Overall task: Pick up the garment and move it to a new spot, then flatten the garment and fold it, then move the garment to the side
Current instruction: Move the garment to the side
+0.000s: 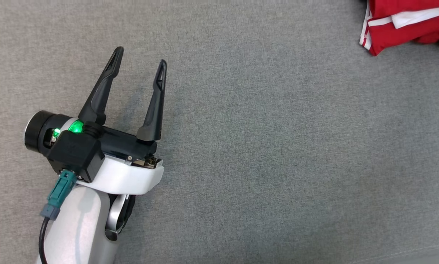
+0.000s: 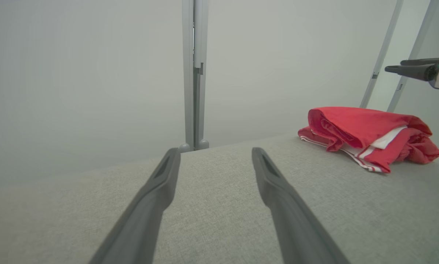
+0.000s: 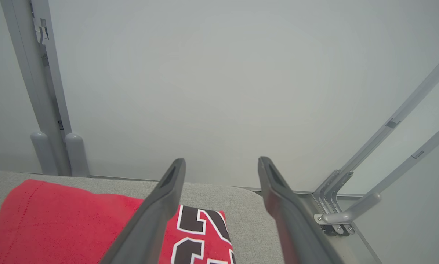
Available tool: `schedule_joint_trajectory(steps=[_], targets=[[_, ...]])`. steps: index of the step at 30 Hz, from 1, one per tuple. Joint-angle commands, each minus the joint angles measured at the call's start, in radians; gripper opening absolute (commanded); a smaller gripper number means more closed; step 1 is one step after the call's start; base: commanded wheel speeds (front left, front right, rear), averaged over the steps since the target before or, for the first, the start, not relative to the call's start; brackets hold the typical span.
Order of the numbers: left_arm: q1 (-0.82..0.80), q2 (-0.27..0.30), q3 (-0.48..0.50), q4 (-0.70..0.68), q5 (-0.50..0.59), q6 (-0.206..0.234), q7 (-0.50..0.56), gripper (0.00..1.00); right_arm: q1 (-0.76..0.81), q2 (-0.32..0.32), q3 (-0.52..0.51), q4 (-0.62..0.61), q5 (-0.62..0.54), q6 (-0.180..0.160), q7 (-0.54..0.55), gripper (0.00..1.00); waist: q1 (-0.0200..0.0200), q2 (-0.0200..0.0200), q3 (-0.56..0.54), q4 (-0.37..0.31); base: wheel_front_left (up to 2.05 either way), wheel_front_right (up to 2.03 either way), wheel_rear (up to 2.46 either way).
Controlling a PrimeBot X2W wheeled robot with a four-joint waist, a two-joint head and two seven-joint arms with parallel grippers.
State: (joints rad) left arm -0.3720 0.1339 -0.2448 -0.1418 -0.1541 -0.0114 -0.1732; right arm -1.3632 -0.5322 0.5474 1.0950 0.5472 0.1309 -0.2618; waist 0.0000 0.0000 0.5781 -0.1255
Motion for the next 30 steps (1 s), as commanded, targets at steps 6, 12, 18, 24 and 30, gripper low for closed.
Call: schedule_joint_trajectory(steps=[6, 12, 18, 24, 30], targets=[[0.038, -0.025, 0.033, 0.047, -0.04, 0.052, -0.013, 1.0, 0.162, 0.092, -0.108, -0.167, -0.114, 0.0, -0.005, 1.0, 0.0, 0.0, -0.091, 0.026, 0.0, 0.0, 0.0], [0.081, -0.051, 0.076, 0.098, -0.113, 0.098, -0.041, 1.0, 0.333, 0.169, -0.151, -0.299, -0.178, 0.0, -0.005, 1.0, 0.0, 0.0, -0.169, 0.056, 0.0, 0.0, 0.0], [0.135, -0.067, 0.106, 0.16, -0.171, 0.126, -0.069, 1.0, 0.517, 0.247, -0.195, -0.439, -0.226, 0.0, -0.005, 1.0, 0.0, 0.0, -0.258, 0.078, 0.0, 0.0, 0.0], [0.177, -0.069, 0.109, 0.212, -0.177, 0.114, -0.087, 1.0, 0.697, 0.326, -0.264, -0.584, -0.284, 0.0, -0.005, 1.0, 0.0, 0.0, -0.334, 0.099, 0.0, 0.0, 0.0], [0.204, -0.071, 0.127, 0.213, -0.155, 0.097, -0.092, 1.0, 0.846, 0.383, -0.363, -0.73, -0.315, 0.0, -0.005, 1.0, 0.0, 0.0, -0.388, 0.115, 0.0, 0.0, 0.0]])
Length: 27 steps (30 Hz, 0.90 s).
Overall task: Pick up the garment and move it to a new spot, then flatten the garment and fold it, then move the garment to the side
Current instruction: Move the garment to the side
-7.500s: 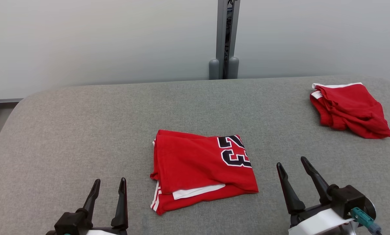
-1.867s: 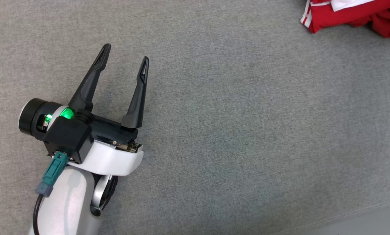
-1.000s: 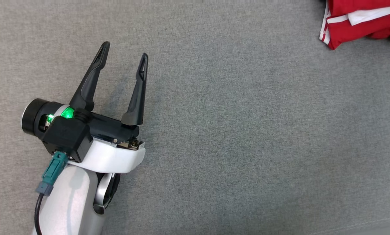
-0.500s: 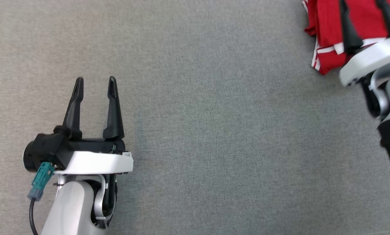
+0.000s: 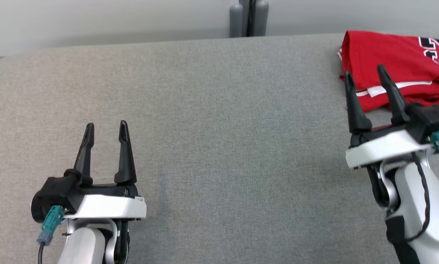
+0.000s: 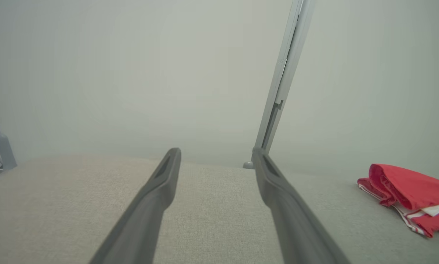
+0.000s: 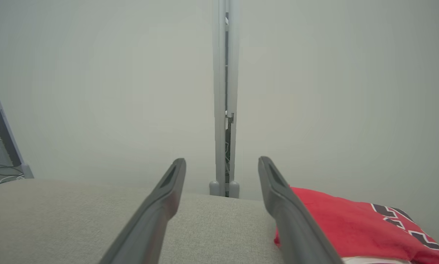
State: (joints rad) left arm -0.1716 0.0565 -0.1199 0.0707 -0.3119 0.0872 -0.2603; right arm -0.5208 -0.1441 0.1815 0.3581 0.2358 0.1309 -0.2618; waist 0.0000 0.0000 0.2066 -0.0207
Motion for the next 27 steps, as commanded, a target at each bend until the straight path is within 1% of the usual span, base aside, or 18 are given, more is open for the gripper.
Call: schedule_joint_trajectory(steps=[1, 5, 9, 12, 17, 27], targets=[[0.012, 0.005, 0.002, -0.008, 0.012, -0.013, -0.005, 1.0, 0.035, 0.004, -0.015, -0.02, -0.008, 0.0, -0.005, 1.0, 0.0, 0.0, -0.025, 0.013, 0.0, 0.0, 0.0], [0.052, 0.002, 0.018, -0.034, 0.05, -0.047, -0.005, 1.0, 0.162, 0.025, -0.056, -0.104, -0.03, 0.0, -0.005, 1.0, 0.0, 0.0, -0.064, 0.025, 0.0, 0.0, 0.0], [0.106, -0.001, 0.043, -0.066, 0.091, -0.063, -0.005, 1.0, 0.278, 0.046, -0.084, -0.153, -0.036, 0.0, -0.005, 1.0, 0.0, 0.0, -0.102, 0.026, 0.0, 0.0, 0.0], [0.151, -0.003, 0.06, -0.08, 0.122, -0.076, -0.005, 1.0, 0.359, 0.062, -0.109, -0.177, -0.023, 0.0, -0.005, 1.0, 0.0, 0.0, -0.14, 0.026, 0.0, 0.0, 0.0], [0.224, -0.004, 0.088, -0.042, 0.133, -0.106, -0.005, 1.0, 0.452, 0.074, -0.129, -0.191, -0.041, 0.0, -0.005, 1.0, 0.0, 0.0, -0.203, 0.02, 0.0, 0.0, 0.0], [0.31, -0.004, 0.126, 0.016, 0.098, -0.103, -0.005, 1.0, 0.537, 0.089, -0.139, -0.224, -0.061, 0.0, -0.005, 1.0, 0.0, 0.0, -0.258, 0.003, 0.0, 0.0, 0.0]])
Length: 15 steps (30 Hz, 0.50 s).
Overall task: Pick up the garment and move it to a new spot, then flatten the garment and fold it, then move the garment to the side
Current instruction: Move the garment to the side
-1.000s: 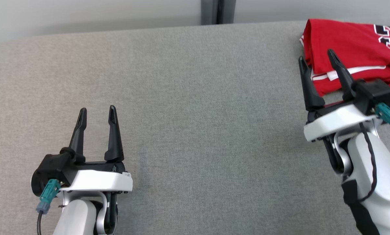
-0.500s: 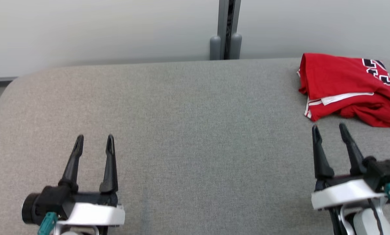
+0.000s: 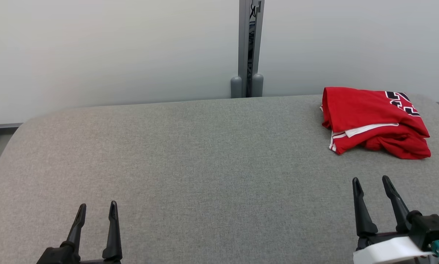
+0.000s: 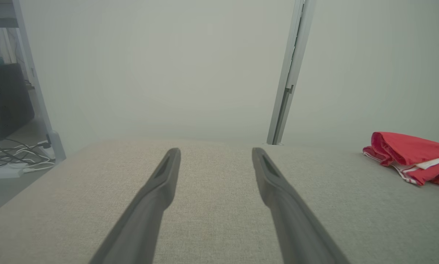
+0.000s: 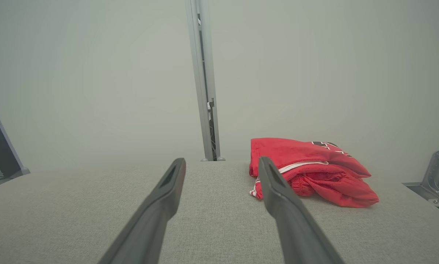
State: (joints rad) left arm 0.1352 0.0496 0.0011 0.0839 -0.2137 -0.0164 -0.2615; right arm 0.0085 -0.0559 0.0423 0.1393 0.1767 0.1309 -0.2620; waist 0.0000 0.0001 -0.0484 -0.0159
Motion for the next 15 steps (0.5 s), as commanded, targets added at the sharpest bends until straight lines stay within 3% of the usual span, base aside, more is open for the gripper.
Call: schedule_joint_trajectory(steps=[1, 15], targets=[[0.007, 0.003, 0.006, 0.005, -0.002, -0.001, -0.004, 1.0, 0.016, 0.0, 0.0, -0.008, -0.004, 0.0, -0.005, 1.0, 0.0, -0.0001, -0.006, -0.002, 0.0, 0.0, 0.0], [0.025, 0.003, 0.045, 0.016, 0.026, -0.01, -0.004, 1.0, 0.068, 0.002, 0.031, 0.002, 0.03, 0.0, -0.005, 1.0, 0.0, -0.0001, -0.029, 0.005, 0.0, 0.0, 0.0]])
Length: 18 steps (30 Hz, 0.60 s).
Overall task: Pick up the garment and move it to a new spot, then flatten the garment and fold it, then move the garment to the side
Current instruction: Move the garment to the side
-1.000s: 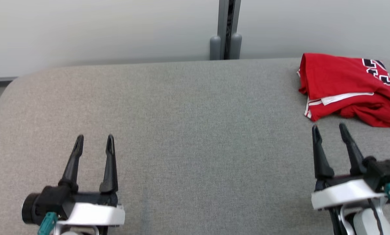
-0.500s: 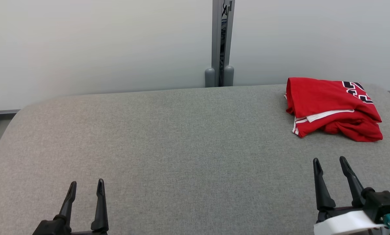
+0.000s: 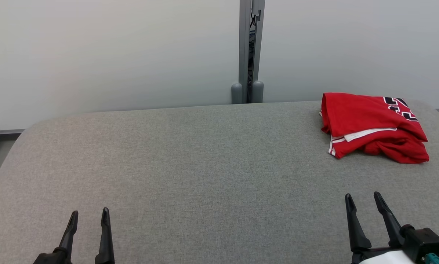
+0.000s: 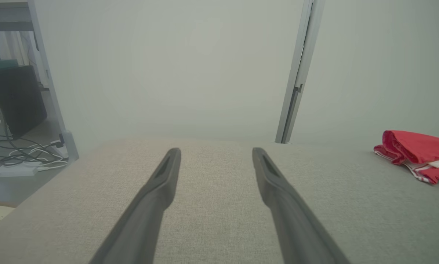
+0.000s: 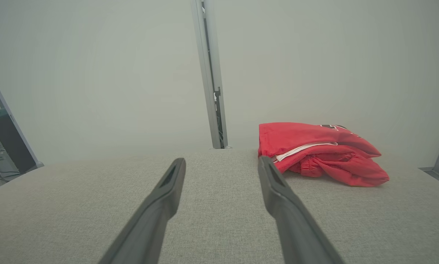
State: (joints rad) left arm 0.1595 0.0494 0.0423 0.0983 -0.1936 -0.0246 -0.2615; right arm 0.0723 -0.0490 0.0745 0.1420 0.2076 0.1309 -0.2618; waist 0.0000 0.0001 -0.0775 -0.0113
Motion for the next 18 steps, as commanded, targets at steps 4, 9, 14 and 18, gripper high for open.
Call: schedule_joint_trajectory(steps=[4, 9, 14, 18], targets=[[-0.002, 0.003, 0.009, 0.013, 0.008, -0.005, -0.004, 1.0, 0.002, -0.004, 0.008, -0.003, 0.0, 0.0, -0.005, 1.0, 0.0, -0.0001, 0.001, 0.003, 0.0, 0.0, 0.0], [-0.01, 0.003, 0.005, 0.022, 0.004, -0.002, -0.004, 1.0, 0.0, -0.006, 0.017, 0.001, -0.014, 0.0, -0.005, 1.0, 0.0, -0.0001, 0.003, 0.005, 0.0, 0.0, 0.0], [-0.015, 0.003, -0.002, 0.021, 0.002, 0.004, -0.004, 1.0, 0.0, -0.007, 0.029, 0.004, -0.007, 0.0, -0.005, 1.0, 0.0, -0.0001, 0.004, 0.007, 0.0, 0.0, 0.0], [-0.014, 0.003, -0.011, 0.022, -0.005, 0.01, -0.004, 1.0, 0.003, -0.011, 0.036, 0.005, -0.005, 0.0, -0.005, 1.0, 0.0, -0.0001, 0.004, 0.007, 0.0, 0.0, 0.0]])
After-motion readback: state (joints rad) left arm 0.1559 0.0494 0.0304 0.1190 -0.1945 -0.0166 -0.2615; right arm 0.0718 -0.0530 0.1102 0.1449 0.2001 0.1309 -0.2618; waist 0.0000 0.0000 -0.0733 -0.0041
